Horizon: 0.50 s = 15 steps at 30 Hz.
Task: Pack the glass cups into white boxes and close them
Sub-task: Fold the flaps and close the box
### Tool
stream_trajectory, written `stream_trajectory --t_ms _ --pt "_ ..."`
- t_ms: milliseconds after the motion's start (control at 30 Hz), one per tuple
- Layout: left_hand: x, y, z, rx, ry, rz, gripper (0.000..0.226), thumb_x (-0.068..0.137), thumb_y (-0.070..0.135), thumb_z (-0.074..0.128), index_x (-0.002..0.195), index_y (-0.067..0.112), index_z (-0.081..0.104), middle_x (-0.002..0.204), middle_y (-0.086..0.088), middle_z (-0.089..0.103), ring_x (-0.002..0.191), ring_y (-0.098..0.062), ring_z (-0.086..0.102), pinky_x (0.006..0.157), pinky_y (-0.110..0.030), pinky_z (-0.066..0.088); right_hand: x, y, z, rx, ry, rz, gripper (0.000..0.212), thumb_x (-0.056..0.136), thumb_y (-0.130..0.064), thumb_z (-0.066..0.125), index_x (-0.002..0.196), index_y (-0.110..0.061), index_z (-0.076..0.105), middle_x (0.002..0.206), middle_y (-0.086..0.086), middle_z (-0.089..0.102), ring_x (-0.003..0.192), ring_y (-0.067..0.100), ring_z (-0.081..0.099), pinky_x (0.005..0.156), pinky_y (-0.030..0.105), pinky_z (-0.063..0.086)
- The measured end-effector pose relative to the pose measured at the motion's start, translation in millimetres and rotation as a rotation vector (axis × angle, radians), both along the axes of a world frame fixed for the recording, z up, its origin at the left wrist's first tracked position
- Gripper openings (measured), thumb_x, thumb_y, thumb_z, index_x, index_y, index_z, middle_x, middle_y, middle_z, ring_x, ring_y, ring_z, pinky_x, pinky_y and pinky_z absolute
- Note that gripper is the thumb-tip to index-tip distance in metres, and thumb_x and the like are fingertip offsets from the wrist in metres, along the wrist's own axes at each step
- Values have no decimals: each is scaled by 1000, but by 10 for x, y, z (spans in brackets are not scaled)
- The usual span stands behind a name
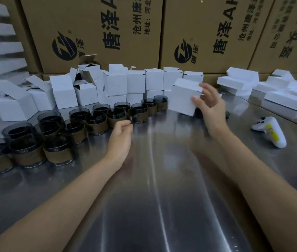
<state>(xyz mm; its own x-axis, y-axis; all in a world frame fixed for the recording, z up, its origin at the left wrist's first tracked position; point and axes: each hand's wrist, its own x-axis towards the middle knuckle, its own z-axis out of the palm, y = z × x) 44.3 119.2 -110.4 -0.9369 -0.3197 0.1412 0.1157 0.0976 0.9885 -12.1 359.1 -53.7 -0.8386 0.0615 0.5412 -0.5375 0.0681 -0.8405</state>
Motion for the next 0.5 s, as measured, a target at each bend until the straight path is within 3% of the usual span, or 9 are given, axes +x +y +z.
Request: stream_trajectory --t_ms 133,200,267,333,400,500 --pt "1 84 -12 -311 18 2 16 99 20 47 108 26 59 107 13 61 92 4 55 66 -10 38 -276 449 214 -124 55 -242 35 89 -17 67 119 -26 52 128 9 60 118 20 58 92 32 54" --pt "7 117 -24 -437 25 -33 18 97 14 48 109 22 60 107 11 61 81 -8 60 52 -11 45 -457 623 321 -122 45 -336 33 88 -20 67 115 -29 51 128 10 58 117 23 57 92 35 54" --pt "13 143 -23 -502 27 -50 19 96 10 50 108 20 61 107 9 61 78 -17 63 53 -6 44 -638 743 402 -61 26 -417 31 87 -26 66 112 -34 50 125 6 58 113 20 57 77 24 51" --pt "9 154 -23 -566 43 -45 20 95 7 51 107 19 61 108 9 62 83 -5 60 61 1 40 -828 830 425 10 1 -449 29 88 -31 64 111 -37 48 123 3 57 108 16 56 69 18 45" --pt "4 159 -22 -630 66 -61 22 93 5 52 107 20 61 109 10 61 90 7 53 71 6 34 -1024 893 371 46 -49 -431 29 89 -30 62 113 -35 48 124 5 57 109 19 56 74 24 46" --pt "12 168 -18 -683 90 -78 24 92 4 52 108 20 61 108 12 59 91 16 48 73 8 29 -1249 925 231 76 -115 -403 35 90 -25 61 123 -26 48 125 8 55 104 20 56 77 29 47"
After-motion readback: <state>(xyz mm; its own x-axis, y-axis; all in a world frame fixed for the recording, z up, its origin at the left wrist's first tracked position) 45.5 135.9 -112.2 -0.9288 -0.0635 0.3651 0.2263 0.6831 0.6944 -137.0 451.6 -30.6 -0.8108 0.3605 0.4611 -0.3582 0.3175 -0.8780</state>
